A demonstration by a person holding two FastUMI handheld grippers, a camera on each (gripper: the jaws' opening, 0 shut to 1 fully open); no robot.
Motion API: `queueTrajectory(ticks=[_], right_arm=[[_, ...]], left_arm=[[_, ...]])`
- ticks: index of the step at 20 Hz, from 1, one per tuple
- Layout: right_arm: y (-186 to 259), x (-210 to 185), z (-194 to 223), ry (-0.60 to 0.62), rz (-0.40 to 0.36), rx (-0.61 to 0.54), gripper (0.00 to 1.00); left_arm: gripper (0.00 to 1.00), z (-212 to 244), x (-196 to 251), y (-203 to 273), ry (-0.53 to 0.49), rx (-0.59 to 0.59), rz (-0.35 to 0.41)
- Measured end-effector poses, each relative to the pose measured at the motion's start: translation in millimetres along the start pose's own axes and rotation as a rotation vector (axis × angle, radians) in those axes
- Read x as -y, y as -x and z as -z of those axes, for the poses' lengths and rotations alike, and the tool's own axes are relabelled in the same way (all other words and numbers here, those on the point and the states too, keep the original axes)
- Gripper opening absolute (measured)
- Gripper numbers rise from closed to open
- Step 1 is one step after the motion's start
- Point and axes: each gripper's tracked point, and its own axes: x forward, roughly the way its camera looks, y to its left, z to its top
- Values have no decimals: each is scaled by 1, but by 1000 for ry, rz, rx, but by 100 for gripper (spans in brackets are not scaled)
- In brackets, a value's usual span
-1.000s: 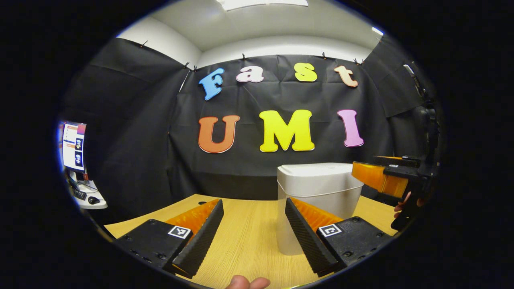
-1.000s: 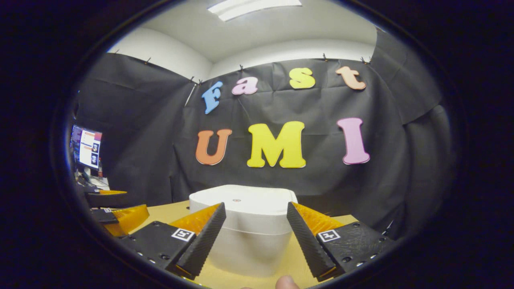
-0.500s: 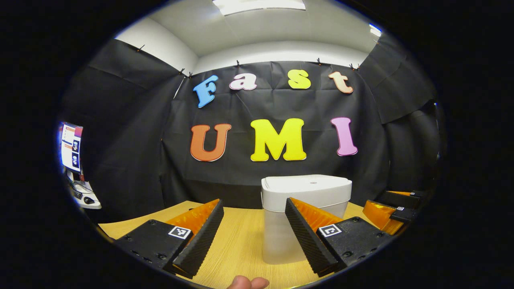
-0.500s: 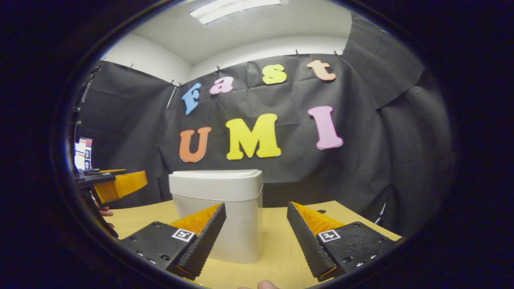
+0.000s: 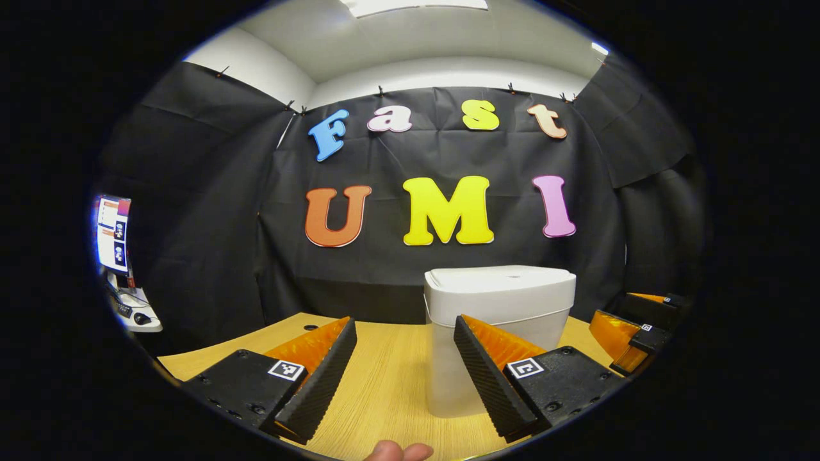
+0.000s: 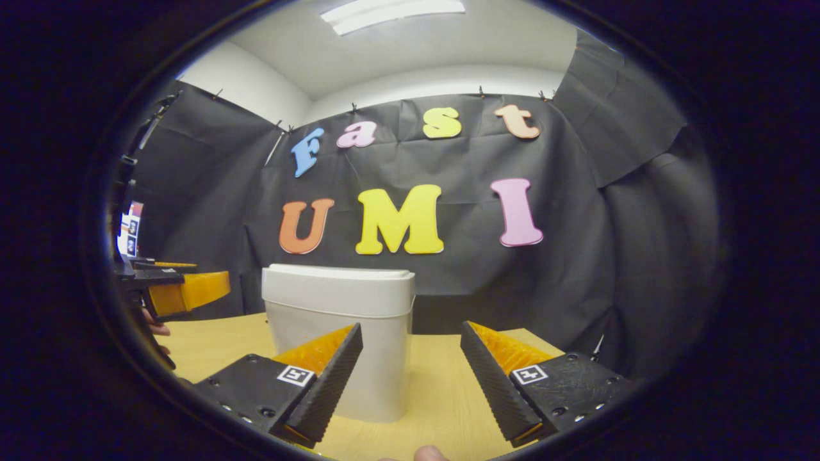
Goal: Press the lid of the desktop garbage bin to open it, pick up the crumpled paper on the desktop and throw it into the bin, then pick up the pop can on the desktop and drop it into the bin, and finally close the garbage bin lid.
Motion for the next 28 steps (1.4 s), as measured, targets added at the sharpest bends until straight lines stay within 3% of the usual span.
queueTrajectory(ticks=[5, 9, 16, 28], right_arm=[[1, 0, -7, 21, 23, 13, 94], [4, -8, -17, -1, -20, 15, 96], [7, -8, -28, 8, -12, 25, 95], [7, 3, -20, -15, 63, -10, 96]], left_arm=[[98, -4, 4, 0, -29, 13, 9], [98, -8, 11, 2, -31, 22, 24], [98, -15, 18, 5, -47, 34, 30], [98, -11, 20, 9, -11, 14, -2]])
